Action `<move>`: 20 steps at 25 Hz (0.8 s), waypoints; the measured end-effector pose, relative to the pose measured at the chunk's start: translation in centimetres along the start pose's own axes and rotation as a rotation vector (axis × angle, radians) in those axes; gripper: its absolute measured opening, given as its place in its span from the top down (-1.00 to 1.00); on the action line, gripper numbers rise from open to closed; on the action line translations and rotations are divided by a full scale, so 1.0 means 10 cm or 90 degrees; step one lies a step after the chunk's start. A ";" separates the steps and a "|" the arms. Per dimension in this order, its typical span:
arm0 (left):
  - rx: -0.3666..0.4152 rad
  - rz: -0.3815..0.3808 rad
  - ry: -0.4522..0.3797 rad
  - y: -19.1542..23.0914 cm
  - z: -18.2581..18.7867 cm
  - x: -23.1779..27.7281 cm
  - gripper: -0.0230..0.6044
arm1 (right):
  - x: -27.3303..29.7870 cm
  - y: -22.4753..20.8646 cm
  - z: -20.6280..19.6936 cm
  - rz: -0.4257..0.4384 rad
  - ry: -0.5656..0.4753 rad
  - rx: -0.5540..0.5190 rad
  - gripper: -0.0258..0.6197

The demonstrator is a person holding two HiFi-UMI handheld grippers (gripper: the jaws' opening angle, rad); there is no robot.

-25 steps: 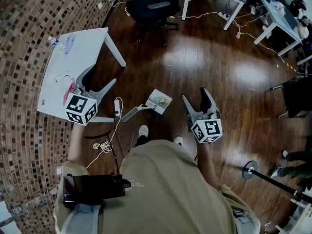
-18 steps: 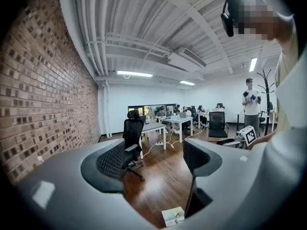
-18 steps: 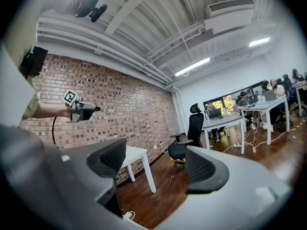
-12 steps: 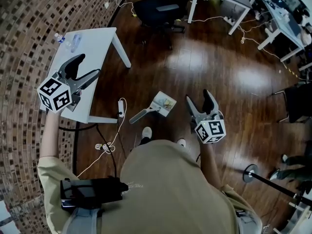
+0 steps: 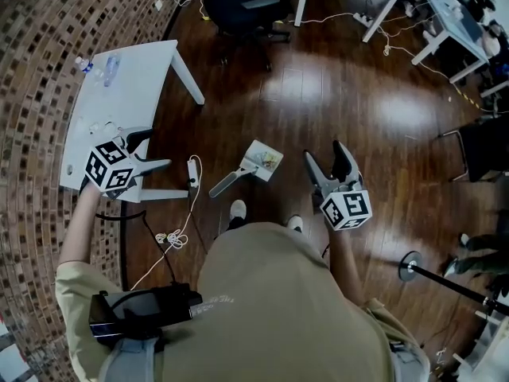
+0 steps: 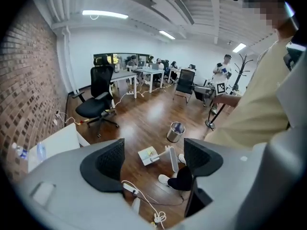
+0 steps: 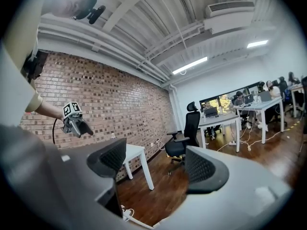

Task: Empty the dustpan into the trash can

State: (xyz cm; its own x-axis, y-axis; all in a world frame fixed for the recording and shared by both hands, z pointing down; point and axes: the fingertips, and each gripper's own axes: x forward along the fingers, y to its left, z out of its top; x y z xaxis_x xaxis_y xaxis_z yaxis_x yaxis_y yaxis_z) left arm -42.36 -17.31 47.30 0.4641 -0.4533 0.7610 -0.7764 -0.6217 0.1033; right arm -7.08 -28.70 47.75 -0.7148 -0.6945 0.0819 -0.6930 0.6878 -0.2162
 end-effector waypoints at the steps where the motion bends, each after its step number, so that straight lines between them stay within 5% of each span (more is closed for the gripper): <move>1: -0.009 -0.016 0.012 -0.05 -0.08 0.06 -0.25 | -0.02 -0.02 0.00 -0.003 -0.001 0.000 -0.23; 9: -0.046 -0.107 0.083 -0.48 -0.60 0.70 -0.23 | -0.18 -0.08 -0.03 -0.024 0.006 0.006 -0.23; 20: -0.114 -0.170 0.130 -0.83 -1.17 1.78 -0.13 | -0.39 -0.18 -0.07 -0.055 0.017 0.005 -0.23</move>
State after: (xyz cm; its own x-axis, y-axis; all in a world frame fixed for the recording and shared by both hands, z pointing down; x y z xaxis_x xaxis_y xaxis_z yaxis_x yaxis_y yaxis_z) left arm -32.63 -12.75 67.45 0.5799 -0.1420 0.8022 -0.7100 -0.5710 0.4121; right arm -3.10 -27.13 48.47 -0.6553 -0.7448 0.1261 -0.7510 0.6243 -0.2149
